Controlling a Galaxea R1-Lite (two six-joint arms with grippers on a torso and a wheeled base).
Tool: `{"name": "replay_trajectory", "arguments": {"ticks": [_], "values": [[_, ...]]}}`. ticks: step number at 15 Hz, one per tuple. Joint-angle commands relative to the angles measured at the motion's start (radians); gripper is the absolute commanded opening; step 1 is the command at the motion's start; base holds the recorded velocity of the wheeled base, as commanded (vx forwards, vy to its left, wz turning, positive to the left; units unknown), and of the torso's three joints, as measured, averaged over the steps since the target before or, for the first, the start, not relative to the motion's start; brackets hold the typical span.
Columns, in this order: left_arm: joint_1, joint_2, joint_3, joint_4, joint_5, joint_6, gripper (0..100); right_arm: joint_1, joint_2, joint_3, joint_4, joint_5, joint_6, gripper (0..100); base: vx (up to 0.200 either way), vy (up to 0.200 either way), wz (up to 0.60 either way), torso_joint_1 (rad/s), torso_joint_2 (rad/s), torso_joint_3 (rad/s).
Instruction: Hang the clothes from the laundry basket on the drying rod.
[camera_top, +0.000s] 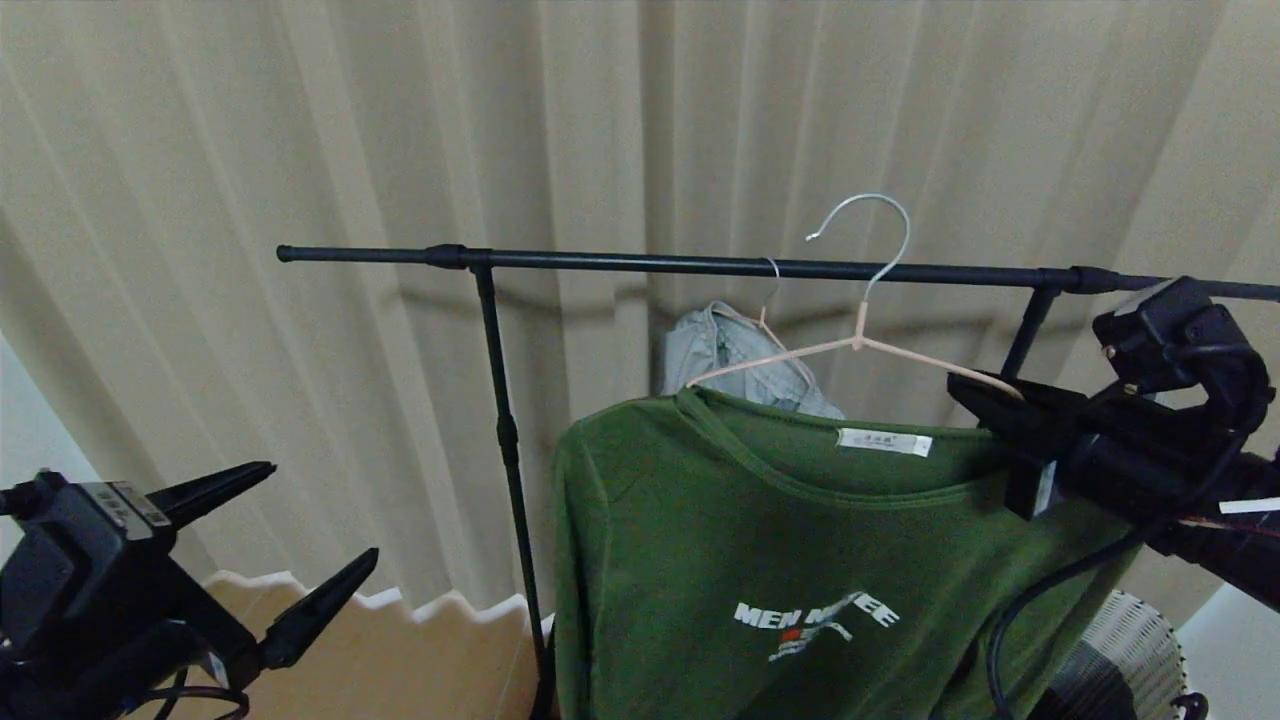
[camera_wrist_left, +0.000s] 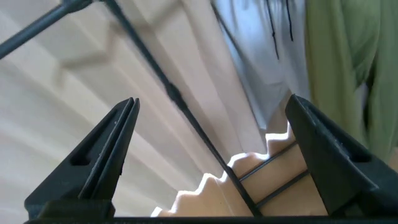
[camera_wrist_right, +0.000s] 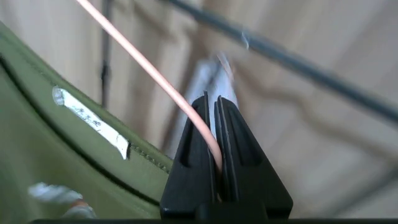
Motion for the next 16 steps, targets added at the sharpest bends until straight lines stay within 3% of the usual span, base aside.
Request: {"name": "replay_trajectory", "arguments": {"ticks": [1,4,7,10,12,16], "values": [[0.072,-0.131,0.035,0.007,0.002,-0.052,100,-0.038,-0.075,0.045,0.044,-0.018,0.0,0,0.0,0.0,0.0,0.0,0.0,0.0],[0.122,-0.236,0.035,0.054,0.005,-0.19,100,-0.098,-0.209,0.121,0.13,-0.034,0.0,0,0.0,0.0,0.0,0.0,0.0,0.0],[0.197,-0.378,0.035,0.234,0.004,-0.202,100,-0.201,-0.313,0.229,0.182,-0.079,0.0,0,0.0,0.0,0.0,0.0,0.0,0.0],[0.207,-0.555,0.035,0.408,0.019,-0.203,100,-0.211,-0.408,0.318,0.182,-0.103,0.001,0,0.0,0.0,0.0,0.0,0.0,0.0],[0.211,-0.781,0.035,0.639,0.057,-0.203,100,-0.251,-0.503,0.388,0.184,-0.111,0.001,0,0.0,0.0,0.0,0.0,0.0,0.0],[0.21,-1.137,0.009,1.028,0.06,-0.203,100,-0.265,-0.563,0.405,0.185,-0.111,0.0,0,0.0,0.0,0.0,0.0,0.0,0.0]]}}
